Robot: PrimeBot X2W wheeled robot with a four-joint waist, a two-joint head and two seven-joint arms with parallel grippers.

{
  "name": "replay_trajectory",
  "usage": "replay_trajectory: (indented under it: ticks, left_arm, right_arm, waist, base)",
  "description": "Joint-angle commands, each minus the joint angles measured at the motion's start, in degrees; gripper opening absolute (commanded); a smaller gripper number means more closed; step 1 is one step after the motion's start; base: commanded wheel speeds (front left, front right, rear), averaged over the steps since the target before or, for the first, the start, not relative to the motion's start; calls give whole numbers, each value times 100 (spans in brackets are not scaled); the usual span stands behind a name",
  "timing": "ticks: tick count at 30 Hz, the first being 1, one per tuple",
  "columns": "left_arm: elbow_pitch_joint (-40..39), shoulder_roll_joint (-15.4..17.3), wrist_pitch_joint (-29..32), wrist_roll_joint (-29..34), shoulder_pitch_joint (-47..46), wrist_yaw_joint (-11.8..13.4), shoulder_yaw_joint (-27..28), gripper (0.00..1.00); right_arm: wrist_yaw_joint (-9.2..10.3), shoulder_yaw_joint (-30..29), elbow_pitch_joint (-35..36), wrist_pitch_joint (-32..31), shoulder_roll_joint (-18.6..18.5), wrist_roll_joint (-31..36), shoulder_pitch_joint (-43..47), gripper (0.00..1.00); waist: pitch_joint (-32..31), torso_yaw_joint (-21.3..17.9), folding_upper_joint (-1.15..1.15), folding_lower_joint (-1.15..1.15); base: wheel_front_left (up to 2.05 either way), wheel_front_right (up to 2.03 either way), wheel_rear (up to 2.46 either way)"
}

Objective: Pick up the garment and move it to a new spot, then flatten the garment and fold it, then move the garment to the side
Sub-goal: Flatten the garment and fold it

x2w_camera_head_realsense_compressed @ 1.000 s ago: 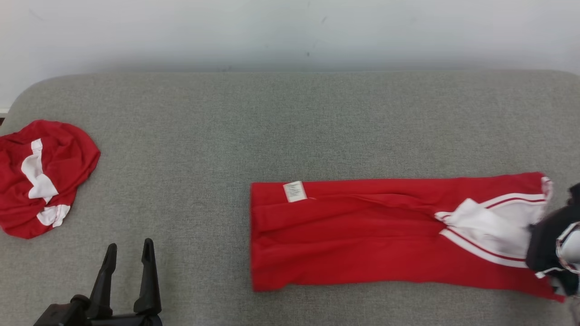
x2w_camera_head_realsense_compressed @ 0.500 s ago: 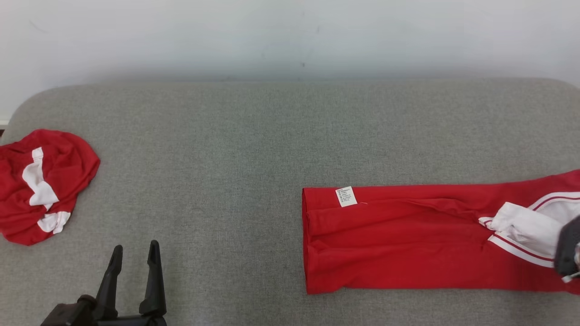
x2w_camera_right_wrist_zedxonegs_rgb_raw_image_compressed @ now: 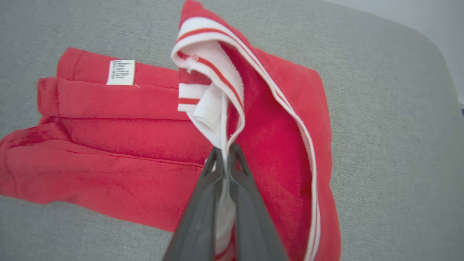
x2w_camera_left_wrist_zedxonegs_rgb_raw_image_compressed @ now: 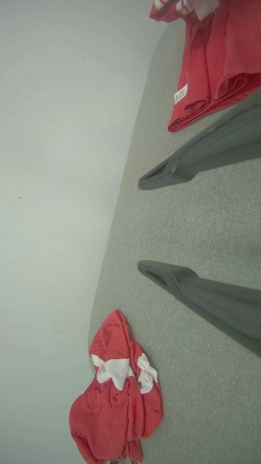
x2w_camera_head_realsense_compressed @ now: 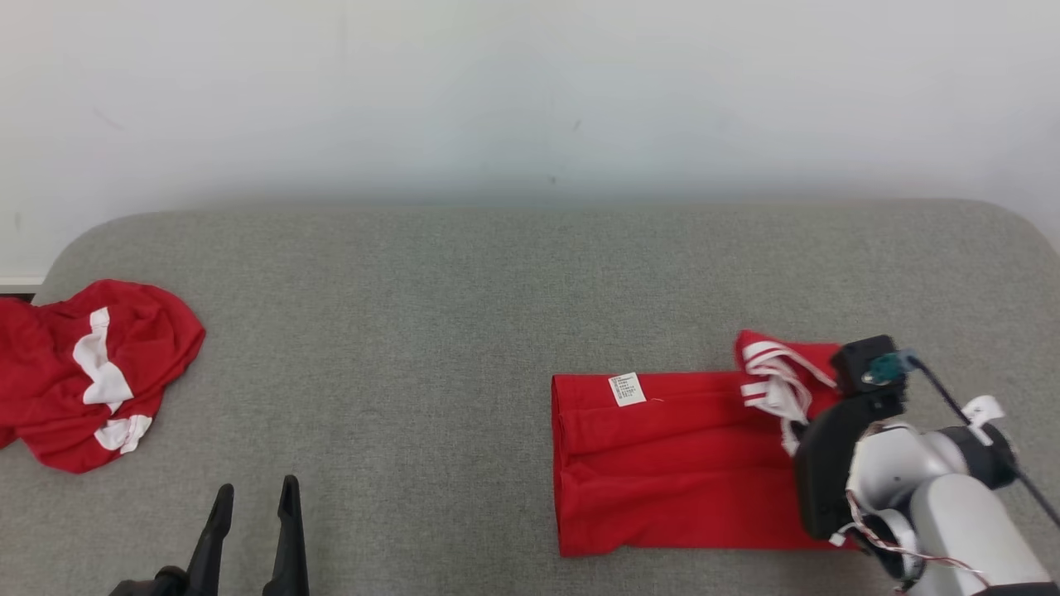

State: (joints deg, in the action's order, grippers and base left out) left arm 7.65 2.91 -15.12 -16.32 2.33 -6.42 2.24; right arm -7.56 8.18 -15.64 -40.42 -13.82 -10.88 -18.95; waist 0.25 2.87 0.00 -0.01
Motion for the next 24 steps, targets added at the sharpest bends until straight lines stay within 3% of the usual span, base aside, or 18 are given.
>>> replay_trajectory:
  ticks: [1,7,15,24]
  left_arm:
    - [10,-2,-1,-7,67,-4,-4,100]
    - [9,-2,-1,-84,68,-7,-66,100]
    - [56,-2,-1,-102,-50,-35,-137,100]
    - [87,-2,-1,-95,-140,-63,-162,100]
  right_arm:
    - [15,17,12,-11,25,-60,-35,0]
    - [15,611,-241,-70,361,-352,-315,0]
    - [15,951,-1089,217,866,-421,-830,0]
    - [15,1155,-1947,683,1075,-531,-1220,0]
  waist:
    - [-40,29,0,1]
    - [-14,151,0,1]
    - [114,342,0,1]
    - [217,458,0,1]
  base:
    - [0,0,0]
    - [0,0,0]
    - [0,0,0]
    - [0,0,0]
